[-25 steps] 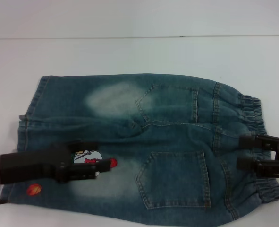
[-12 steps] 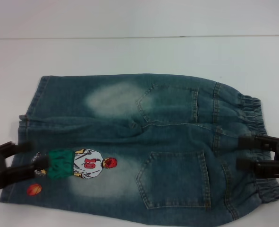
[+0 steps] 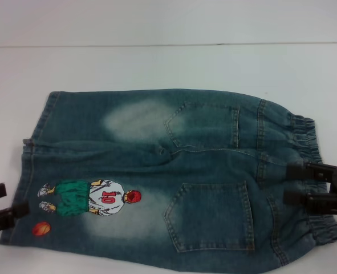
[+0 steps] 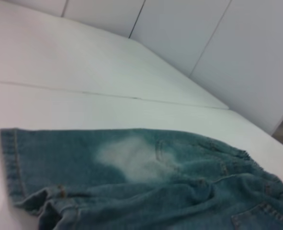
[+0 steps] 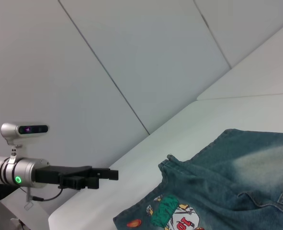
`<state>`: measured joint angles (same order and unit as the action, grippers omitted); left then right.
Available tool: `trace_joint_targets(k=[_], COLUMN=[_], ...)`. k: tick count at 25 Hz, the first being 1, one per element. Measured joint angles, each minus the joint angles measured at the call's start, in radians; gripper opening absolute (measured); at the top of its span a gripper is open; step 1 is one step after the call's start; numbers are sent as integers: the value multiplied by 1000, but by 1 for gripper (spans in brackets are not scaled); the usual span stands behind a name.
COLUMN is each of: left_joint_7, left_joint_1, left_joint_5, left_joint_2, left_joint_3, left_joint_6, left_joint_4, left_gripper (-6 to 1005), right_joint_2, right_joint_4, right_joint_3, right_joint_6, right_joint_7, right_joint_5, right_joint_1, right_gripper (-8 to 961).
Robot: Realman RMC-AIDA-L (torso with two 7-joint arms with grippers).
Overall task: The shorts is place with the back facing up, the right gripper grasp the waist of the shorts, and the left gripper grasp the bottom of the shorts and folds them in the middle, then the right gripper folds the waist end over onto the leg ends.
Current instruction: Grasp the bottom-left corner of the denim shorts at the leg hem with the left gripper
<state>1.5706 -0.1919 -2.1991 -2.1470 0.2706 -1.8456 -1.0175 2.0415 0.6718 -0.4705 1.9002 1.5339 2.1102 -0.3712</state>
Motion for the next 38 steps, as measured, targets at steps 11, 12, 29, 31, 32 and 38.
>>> trace_joint_targets(k=[11, 12, 29, 31, 32, 38], left_joint_7=[1, 2, 4, 5, 5, 6], left_joint_1=[1, 0, -1, 0, 0, -1], left_joint_5=[-21, -21, -21, -21, -21, -21], left_joint_2=[2, 2, 1, 1, 1, 1], left_joint_3=[-18, -19, -19, -19, -19, -19], left_joint_6=[8, 6, 3, 2, 2, 0], left_joint_4=[-5, -8, -15, -15, -15, -15], left_gripper=[902, 902, 902, 902, 903, 903], right_joint_2=[3, 3, 5, 5, 5, 5], right_joint_4=[0, 0, 0, 0, 0, 0], right_joint_3=[2, 2, 3, 3, 3, 3], right_joint_6=[1, 1, 2, 2, 2, 3], right_joint_7=[0, 0, 0, 0, 0, 2], right_joint_5=[-2, -3, -6, -6, -6, -6], right_joint_1=[0, 0, 0, -1, -2, -5], right_gripper=[927, 927, 926, 927, 927, 927])
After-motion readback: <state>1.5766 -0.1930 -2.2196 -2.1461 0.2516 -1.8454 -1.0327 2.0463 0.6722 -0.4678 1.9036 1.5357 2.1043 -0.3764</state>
